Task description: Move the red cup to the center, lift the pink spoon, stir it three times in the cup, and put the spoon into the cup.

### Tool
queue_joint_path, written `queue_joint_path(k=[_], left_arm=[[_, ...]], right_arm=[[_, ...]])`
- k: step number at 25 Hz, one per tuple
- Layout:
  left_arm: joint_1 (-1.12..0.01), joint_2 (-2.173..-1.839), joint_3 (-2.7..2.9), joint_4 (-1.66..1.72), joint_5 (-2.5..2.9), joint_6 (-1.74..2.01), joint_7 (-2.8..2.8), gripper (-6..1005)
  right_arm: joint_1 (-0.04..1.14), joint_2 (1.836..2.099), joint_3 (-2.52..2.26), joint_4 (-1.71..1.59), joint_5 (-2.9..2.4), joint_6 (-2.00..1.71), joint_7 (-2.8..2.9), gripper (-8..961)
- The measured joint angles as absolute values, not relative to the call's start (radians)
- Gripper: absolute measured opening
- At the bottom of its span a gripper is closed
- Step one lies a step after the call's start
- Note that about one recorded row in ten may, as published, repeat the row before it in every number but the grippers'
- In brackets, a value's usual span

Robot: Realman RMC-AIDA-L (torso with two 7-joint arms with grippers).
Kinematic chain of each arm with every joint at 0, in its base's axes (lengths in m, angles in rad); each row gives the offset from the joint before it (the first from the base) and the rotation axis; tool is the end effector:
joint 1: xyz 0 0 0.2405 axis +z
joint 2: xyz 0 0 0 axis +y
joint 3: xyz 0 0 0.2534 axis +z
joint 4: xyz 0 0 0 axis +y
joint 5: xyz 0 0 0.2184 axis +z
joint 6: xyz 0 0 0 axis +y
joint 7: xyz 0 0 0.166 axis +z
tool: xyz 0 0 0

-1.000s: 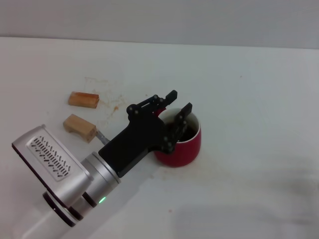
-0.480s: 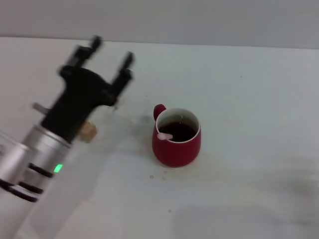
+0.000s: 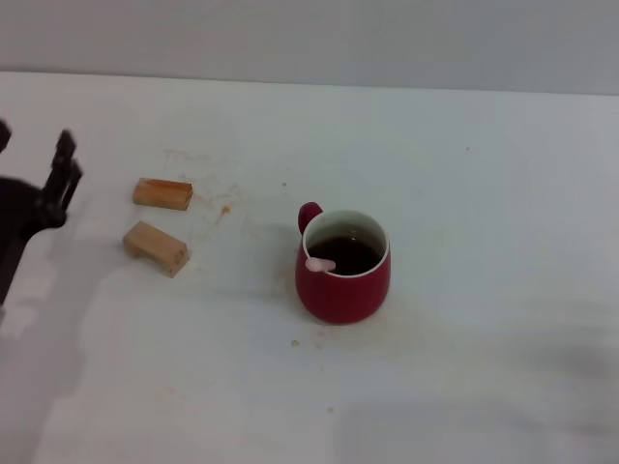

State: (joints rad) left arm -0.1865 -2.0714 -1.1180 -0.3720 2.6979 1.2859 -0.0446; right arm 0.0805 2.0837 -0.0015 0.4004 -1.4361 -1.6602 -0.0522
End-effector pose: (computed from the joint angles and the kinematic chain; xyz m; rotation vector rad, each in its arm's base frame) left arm -0.3237 0.3024 -0.0090 -1.5766 -0.3661 -0.7407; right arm 0.3483 0.1924 -0.0316 -1.3359 0.5883 0.7304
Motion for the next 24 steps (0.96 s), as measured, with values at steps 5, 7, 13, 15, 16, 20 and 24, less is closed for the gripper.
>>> queue_joint_path(k=[5,7,13,15,16,20,24], left_arm=[[-0.204,-2.072,-1.120,-0.277,2.663,1.274,-0.161,693],[-0.201,-2.072,-1.121,-0.274,2.662,1.269,-0.161,694],[-0.201,-2.072,-1.119,-0.263,2.662,1.243,-0.157,694],[-0.202,-2.072,-1.118,-0.259,2.662,1.240,-0.156,694],[-0.203,-2.072,-1.118,-0.258,2.662,1.239,-0.156,694],[-0.203,-2.072,-1.117,-0.257,2.663,1.238,-0.156,694],[-0.201,-2.072,-1.115,-0.257,2.663,1.238,-0.155,694]], right_arm=[[0.086,2.083,-0.001,0.397,-1.436,-1.665,-0.052,0],[0.087,2.083,-0.001,0.397,-1.436,-1.668,-0.052,0],[0.087,2.083,-0.002,0.397,-1.436,-1.673,-0.052,0],[0.088,2.083,-0.002,0.397,-1.436,-1.674,-0.052,0],[0.088,2.083,-0.002,0.397,-1.436,-1.674,-0.052,0],[0.089,2.083,-0.001,0.396,-1.436,-1.686,-0.052,0],[0.087,2.083,-0.002,0.396,-1.436,-1.701,-0.052,0]])
